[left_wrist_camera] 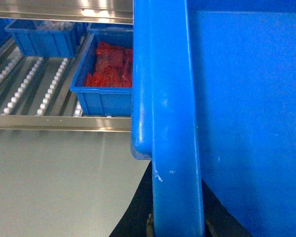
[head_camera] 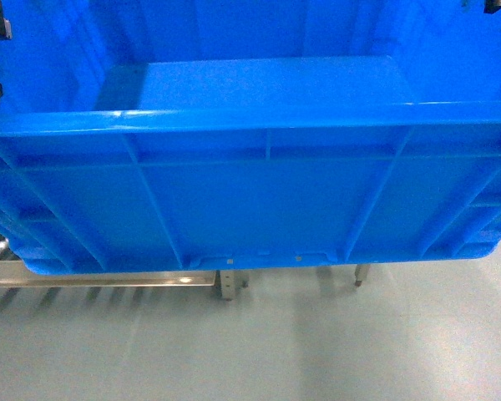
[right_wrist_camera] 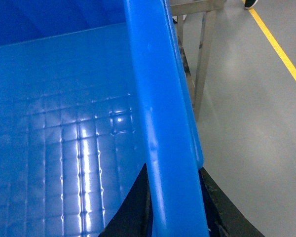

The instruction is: Place box next to blue box on left shelf

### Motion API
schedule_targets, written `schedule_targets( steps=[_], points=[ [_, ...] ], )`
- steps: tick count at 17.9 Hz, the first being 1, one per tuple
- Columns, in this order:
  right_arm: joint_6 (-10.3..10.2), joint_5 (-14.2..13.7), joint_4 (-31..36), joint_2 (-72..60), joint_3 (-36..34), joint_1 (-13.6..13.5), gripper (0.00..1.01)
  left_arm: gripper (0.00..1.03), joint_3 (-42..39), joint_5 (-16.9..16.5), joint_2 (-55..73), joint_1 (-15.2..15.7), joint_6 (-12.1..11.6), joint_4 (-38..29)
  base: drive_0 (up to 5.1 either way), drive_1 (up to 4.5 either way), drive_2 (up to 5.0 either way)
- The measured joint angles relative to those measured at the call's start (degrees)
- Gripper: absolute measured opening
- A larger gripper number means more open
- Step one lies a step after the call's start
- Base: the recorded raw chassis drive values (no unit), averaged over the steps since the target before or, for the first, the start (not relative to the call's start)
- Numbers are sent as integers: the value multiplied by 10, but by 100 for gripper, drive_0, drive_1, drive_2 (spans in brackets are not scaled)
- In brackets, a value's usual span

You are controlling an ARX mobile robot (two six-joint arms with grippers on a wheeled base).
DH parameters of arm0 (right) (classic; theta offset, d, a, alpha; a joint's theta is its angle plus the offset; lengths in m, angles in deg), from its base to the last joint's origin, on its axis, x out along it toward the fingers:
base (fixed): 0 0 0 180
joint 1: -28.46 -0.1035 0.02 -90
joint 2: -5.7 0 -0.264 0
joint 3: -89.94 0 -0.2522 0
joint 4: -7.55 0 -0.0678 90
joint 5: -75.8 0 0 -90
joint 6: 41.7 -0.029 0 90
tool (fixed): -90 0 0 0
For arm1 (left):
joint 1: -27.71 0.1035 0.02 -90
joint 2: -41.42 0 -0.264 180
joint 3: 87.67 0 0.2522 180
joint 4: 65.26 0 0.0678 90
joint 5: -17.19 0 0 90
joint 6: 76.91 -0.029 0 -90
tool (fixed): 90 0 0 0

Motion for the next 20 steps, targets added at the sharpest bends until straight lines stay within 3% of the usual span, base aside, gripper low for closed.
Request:
schedule_targets(
  steps=[20],
  points=[
    [0,1,0,0,0,0,16,6,0,0,0,0,0,0,-494,242,242]
  ],
)
